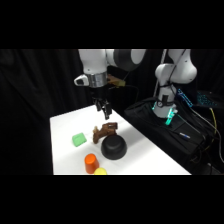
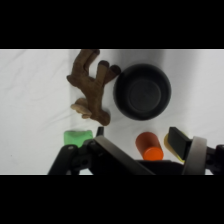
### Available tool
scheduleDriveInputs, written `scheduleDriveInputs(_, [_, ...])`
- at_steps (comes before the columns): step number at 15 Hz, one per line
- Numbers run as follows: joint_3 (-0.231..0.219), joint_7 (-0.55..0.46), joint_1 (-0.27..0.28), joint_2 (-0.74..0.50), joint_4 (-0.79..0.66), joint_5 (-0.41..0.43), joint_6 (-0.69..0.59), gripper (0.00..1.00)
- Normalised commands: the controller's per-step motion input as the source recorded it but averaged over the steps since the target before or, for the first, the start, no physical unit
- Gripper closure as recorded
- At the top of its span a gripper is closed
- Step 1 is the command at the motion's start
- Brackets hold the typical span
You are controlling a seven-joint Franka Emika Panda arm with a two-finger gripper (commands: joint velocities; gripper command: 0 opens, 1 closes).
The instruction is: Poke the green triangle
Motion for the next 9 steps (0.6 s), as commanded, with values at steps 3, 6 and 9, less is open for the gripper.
scheduleDriveInputs(3, [0.006,-0.03,-0.03,0.03,0.07,0.029,-0.01,0.0])
scheduleDriveInputs(6, [-0.029,-0.15,-0.082,0.11,0.25,0.077,-0.02,0.0])
scheduleDriveInputs(9, [-0.053,-0.27,-0.129,0.22,0.39,0.116,0.04,0.0])
